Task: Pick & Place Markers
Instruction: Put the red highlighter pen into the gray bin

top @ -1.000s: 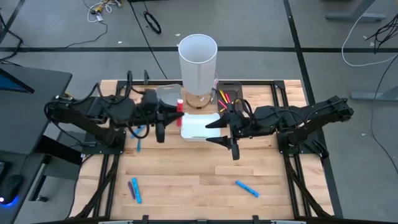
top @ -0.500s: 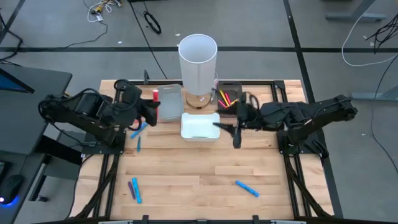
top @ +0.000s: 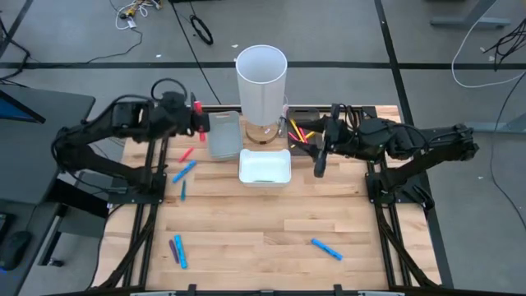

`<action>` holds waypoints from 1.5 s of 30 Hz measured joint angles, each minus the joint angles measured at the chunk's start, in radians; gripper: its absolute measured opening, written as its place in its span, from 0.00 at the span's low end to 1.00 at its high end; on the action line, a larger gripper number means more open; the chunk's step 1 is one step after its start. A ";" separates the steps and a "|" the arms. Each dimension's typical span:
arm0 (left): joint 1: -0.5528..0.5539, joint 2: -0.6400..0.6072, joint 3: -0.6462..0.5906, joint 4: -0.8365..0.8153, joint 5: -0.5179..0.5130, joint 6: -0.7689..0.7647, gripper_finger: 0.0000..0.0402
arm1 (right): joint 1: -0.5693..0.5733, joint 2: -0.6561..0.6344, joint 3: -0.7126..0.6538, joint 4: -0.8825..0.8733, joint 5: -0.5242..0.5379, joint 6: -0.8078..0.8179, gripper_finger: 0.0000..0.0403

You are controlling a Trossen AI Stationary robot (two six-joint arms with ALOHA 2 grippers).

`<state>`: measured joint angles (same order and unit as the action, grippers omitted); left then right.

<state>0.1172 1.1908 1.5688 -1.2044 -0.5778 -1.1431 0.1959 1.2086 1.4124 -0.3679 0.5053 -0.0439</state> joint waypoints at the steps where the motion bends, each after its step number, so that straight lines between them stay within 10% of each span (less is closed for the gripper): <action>1: 0.033 0.000 0.000 0.000 0.035 0.002 0.18 | 0.000 0.001 0.000 -0.002 0.000 -0.009 0.54; 21: 0.524 0.202 0.000 0.040 0.520 0.168 0.18 | -0.012 0.004 0.000 0.038 0.000 -0.080 0.54; 45: 0.603 0.517 0.000 -0.017 0.565 0.203 0.18 | -0.027 0.004 0.000 0.038 0.000 -0.124 0.54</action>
<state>0.7202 1.7074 1.5688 -1.2212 -0.0132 -0.9398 0.1688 1.2129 1.4122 -0.3296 0.5053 -0.1677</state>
